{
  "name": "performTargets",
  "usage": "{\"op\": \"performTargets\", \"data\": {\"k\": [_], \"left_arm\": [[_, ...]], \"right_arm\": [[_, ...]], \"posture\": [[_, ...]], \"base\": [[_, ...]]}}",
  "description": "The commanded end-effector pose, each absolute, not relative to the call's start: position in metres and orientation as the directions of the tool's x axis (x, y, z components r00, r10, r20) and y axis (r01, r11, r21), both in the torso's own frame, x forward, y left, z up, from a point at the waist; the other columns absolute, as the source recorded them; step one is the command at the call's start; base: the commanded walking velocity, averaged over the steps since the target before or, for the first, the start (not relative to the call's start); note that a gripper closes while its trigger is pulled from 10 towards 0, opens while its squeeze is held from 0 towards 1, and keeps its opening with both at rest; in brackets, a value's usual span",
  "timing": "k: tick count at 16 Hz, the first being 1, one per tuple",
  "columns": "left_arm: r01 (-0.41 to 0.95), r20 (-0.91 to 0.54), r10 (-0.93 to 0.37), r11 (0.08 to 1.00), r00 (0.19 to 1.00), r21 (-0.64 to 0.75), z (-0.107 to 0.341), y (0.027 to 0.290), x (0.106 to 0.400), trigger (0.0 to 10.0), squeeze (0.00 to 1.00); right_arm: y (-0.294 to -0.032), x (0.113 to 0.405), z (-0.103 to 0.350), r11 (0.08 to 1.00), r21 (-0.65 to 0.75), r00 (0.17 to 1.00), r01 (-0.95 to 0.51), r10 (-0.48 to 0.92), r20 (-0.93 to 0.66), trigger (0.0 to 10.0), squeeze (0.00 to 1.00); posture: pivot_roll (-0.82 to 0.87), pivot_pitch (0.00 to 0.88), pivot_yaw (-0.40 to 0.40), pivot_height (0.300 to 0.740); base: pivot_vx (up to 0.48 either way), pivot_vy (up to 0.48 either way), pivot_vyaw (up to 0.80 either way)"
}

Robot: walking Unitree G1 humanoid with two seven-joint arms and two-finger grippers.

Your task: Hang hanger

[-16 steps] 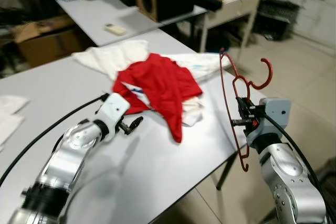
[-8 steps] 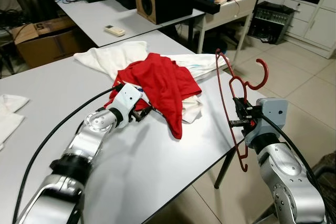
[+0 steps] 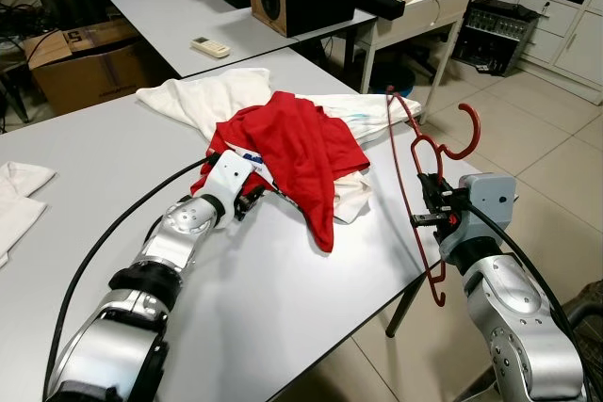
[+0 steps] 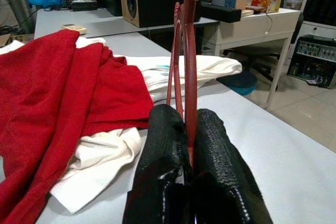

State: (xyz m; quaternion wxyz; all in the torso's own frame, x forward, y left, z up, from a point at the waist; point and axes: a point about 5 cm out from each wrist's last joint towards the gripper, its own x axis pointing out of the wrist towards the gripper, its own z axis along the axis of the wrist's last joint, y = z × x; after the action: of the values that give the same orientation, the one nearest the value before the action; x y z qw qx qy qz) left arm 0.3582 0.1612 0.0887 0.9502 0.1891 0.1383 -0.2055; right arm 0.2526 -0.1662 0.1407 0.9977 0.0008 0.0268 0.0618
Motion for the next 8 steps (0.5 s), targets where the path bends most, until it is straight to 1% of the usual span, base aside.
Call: {"op": "performTargets", "data": {"k": [1, 8], "left_arm": [[0.429, -0.323, -0.333, 0.852, 0.886, 0.301, 0.0919, 0.16, 0.3615, 0.0, 0.0], [0.443, -0.331, -0.343, 0.845, 0.879, 0.301, 0.0881, 0.1601, 0.3612, 0.0, 0.0]], "right_arm": [[-0.1663, 0.254, 0.1432, 0.992, -0.012, 0.991, -0.128, 0.128, -0.05, 10.0, 0.0], [-0.1658, 0.2537, 0.1424, 0.991, -0.031, 0.991, -0.128, 0.126, -0.05, 10.0, 0.0]], "posture": [[-0.17, 0.0, 0.026, 0.727], [-0.17, 0.0, 0.027, 0.727]], "base": [[0.0, 0.0, 0.0], [0.0, 0.0, 0.0]]}}
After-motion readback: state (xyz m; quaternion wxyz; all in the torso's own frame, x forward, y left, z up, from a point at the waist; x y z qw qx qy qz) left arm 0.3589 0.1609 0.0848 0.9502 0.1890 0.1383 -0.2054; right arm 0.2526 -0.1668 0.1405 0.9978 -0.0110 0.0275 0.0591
